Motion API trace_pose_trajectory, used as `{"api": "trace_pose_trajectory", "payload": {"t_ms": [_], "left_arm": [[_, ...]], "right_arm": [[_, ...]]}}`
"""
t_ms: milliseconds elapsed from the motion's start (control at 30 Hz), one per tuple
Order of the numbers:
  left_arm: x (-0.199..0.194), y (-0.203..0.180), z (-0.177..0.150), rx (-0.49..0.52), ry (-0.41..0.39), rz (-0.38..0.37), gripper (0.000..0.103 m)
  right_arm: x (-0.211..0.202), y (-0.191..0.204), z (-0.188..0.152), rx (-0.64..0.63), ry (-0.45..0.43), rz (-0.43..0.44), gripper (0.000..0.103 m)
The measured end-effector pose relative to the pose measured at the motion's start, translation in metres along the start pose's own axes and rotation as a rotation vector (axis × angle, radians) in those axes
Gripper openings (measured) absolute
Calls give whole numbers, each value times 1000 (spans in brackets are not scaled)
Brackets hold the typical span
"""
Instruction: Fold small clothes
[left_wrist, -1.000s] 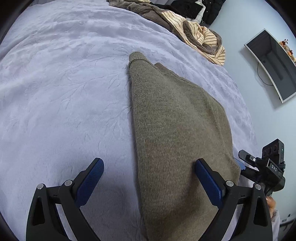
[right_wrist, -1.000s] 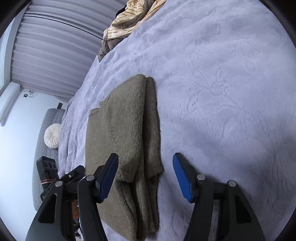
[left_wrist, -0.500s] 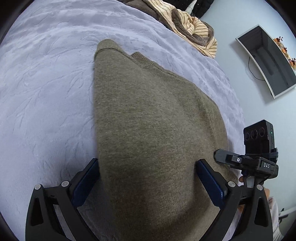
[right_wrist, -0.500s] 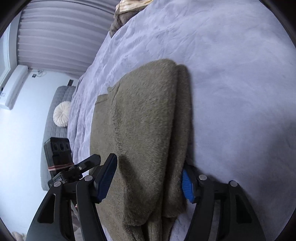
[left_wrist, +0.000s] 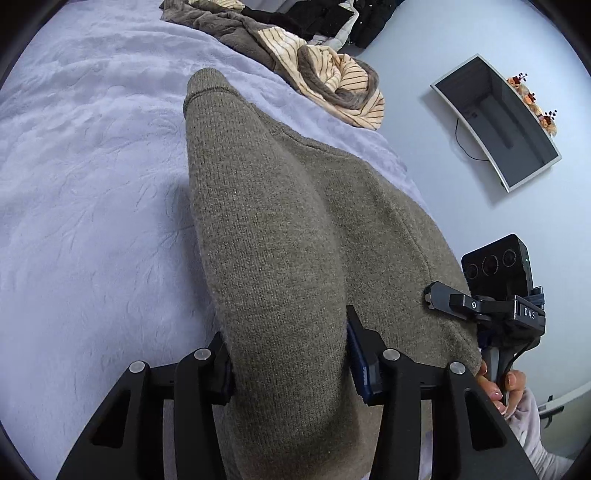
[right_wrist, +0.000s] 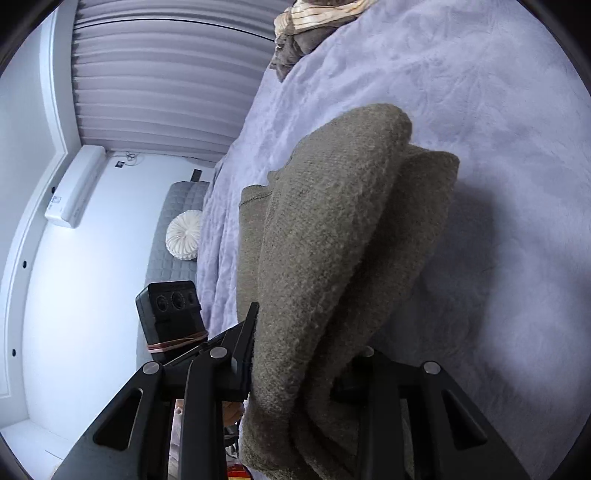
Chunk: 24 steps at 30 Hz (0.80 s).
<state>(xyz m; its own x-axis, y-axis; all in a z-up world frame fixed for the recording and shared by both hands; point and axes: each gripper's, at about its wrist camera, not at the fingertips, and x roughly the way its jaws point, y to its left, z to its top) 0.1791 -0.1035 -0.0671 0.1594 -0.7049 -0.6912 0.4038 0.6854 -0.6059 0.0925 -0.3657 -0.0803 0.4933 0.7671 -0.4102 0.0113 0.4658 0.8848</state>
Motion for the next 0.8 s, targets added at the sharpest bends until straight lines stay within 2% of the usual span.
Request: {"api": "trace_pose_trajectory", "payload": {"t_ms": [167, 333, 500, 600, 700, 800], "left_arm": [[-59, -12, -26, 12, -35, 2, 49], [-114, -12, -69, 13, -57, 35, 49], [-147, -6, -114, -14, -46, 78, 49], [-153, 4, -141, -37, -43, 107, 49], [-149, 25, -172, -81, -27, 162, 49], [-142, 50, -200, -154, -10, 253, 49]], "right_arm": [[-5, 39, -31, -13, 20, 52, 34], [-7, 60, -68, -11, 50, 102, 34], [15, 65, -114, 19, 97, 131, 34], [31, 60, -133, 30, 124, 120, 34], [49, 56, -146, -3, 144, 27, 34], [60, 44, -150, -17, 148, -185, 38]]}}
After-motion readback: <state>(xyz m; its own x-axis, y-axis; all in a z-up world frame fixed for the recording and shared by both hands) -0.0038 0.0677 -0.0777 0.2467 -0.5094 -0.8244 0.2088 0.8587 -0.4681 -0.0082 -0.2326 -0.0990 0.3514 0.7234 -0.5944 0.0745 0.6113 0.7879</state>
